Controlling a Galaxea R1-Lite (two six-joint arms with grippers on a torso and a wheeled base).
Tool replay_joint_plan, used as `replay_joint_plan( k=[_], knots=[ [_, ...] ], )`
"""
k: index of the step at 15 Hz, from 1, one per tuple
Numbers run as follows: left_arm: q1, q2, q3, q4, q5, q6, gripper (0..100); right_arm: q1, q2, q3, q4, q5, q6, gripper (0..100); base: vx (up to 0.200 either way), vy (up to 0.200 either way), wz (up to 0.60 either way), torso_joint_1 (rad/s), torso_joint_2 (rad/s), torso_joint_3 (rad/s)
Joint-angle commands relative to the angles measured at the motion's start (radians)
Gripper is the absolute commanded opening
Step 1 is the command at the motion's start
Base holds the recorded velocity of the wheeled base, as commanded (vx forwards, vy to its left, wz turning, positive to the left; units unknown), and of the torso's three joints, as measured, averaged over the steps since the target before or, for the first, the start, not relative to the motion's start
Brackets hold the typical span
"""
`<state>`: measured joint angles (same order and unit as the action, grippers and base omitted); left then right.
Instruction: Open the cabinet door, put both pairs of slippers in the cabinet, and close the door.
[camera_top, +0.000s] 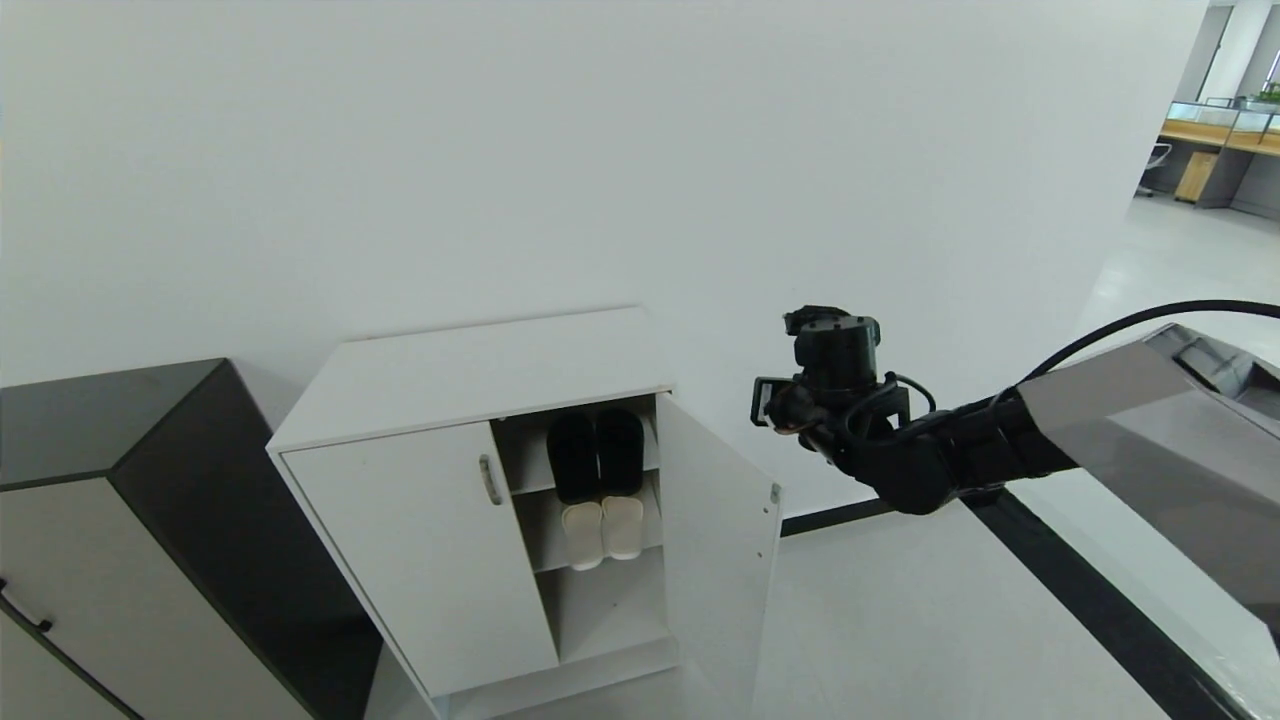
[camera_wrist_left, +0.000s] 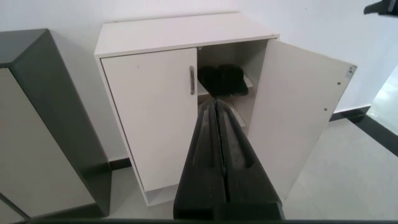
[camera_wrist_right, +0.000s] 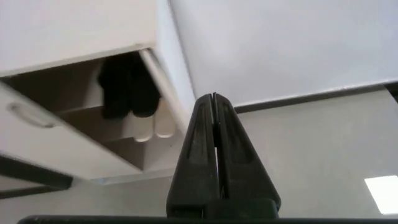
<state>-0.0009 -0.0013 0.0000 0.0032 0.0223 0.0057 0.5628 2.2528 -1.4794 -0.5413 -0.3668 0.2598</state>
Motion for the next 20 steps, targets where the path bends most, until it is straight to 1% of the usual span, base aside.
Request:
replay_joint_plan(
  k=[1,3,5,11,20],
  knots=[
    [0.001,0.001,0.000,0.000,0.001,-0.001,0,-0.020,0.108,-0.116,0.053,0.002,0.001,0,0.000,0.000,0.00,0.000,0.00,0.000],
    [-0.001,0.001,0.000,0.000,0.002,0.000,0,-0.029,0.163,-0.173,0.061,0.002,0.003,0,0.000,0.000,0.00,0.000,0.00,0.000],
    [0.001,0.001,0.000,0.000,0.001,-0.001,0,-0.032,0.195,-0.193,0.081,0.002,0.004,0,0.000,0.000,0.00,0.000,0.00,0.000],
    [0.001,0.001,0.000,0.000,0.001,-0.001,0,-0.035,0.214,-0.179,0.110,0.002,0.004,0,0.000,0.000,0.00,0.000,0.00,0.000],
    [-0.001,0.001,0.000,0.000,0.001,-0.001,0,-0.030,0.226,-0.142,0.110,0.002,0.004,0,0.000,0.000,0.00,0.000,0.00,0.000]
  ],
)
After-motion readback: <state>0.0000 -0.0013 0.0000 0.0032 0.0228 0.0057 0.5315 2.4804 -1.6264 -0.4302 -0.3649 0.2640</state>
